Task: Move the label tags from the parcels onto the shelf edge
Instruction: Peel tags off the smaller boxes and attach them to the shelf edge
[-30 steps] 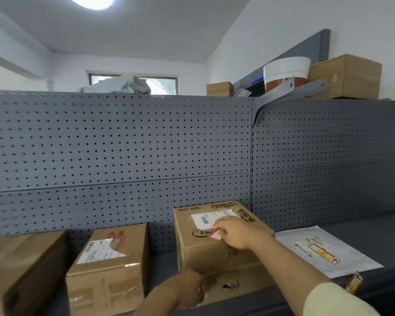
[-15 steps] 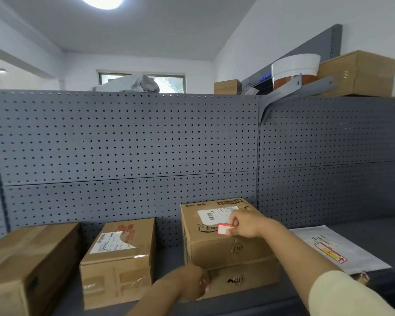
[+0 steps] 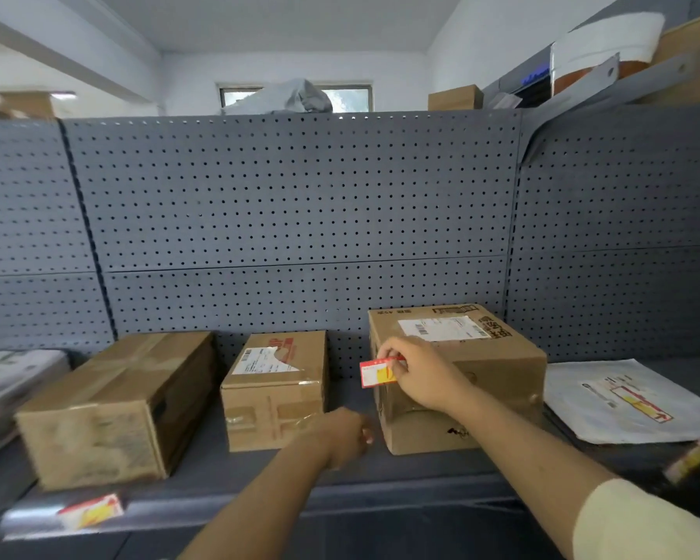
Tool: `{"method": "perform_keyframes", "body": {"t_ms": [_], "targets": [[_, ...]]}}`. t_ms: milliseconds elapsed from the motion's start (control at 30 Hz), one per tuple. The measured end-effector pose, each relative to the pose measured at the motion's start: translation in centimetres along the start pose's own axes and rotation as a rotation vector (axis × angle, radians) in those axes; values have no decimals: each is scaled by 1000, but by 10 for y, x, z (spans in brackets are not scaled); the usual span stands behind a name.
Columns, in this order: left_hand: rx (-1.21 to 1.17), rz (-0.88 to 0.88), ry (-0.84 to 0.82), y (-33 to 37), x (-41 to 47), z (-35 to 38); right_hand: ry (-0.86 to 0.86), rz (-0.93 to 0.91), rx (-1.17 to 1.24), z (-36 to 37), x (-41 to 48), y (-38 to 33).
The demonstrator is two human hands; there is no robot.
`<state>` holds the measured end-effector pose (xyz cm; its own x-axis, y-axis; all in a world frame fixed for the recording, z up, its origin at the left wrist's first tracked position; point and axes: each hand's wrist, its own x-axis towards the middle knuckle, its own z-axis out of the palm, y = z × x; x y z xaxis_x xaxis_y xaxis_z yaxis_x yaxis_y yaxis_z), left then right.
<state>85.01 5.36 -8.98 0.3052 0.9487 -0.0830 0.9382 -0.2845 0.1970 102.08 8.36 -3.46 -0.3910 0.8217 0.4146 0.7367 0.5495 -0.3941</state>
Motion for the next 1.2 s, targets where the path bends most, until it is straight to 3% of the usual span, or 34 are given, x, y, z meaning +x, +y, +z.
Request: {"method": "perform_keyframes", "body": {"t_ms": [200,500,933,1200], "targets": [[-23,-82,109,-63,-43,5,-97,-7,-16,60,-13,-52],[-62,-147,21,-145,-101,26,-194,121,-102,147,-31,-94],[-12,-128,17,-152,-104,47,-171,176,-195,177,-32,-101],[119,-90,4,-150,-100,49,-135,102,-179,178,-29,-103]]}}
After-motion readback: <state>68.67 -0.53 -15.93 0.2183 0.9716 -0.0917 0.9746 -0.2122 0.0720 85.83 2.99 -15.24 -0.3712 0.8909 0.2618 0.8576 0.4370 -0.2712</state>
